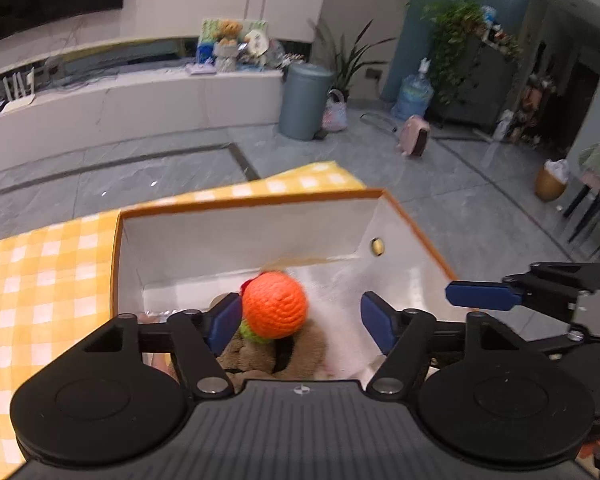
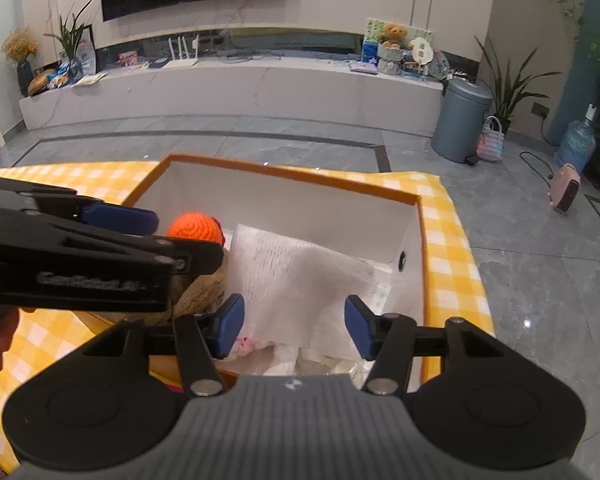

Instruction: Organize soft objects

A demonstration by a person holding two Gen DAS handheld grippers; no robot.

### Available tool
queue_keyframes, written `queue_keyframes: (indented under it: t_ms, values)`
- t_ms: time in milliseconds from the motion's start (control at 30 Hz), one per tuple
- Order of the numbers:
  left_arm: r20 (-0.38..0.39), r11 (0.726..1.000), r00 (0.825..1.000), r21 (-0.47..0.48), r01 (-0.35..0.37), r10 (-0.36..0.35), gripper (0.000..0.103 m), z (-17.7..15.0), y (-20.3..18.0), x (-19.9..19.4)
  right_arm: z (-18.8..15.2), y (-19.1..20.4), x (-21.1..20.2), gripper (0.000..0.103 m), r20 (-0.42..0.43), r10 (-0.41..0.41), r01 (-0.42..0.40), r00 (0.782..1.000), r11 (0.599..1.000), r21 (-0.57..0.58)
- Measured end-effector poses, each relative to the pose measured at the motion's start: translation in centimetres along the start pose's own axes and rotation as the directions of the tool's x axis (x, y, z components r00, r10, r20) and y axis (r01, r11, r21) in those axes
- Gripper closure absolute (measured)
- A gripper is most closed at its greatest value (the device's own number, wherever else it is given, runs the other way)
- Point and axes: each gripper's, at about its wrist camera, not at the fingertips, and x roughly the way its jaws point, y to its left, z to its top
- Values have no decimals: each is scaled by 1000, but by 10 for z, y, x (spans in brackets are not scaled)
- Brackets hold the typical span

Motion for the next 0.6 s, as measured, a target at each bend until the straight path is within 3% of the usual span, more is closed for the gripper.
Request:
queue_keyframes:
  t_ms: [100,400,533,600]
  values:
    - [46,1000,999,19,12,-13,16,6,-5,-21,1,2,-18,35,32,-14,14,999,1000,13]
    - [148,1000,989,3,27,-27,13,17,-13,-81,4,20,-87,27,145,-30,28,989,1000,13]
    - [232,999,972,36,33,-41,9,0,-17,-114,-6,31,-123,18,217,-20,13,976,999,31]
    - [254,999,967,49,2,-15,8,-12,-20,-127,-15,37,-141,17,262,-7,-4,965,999,44]
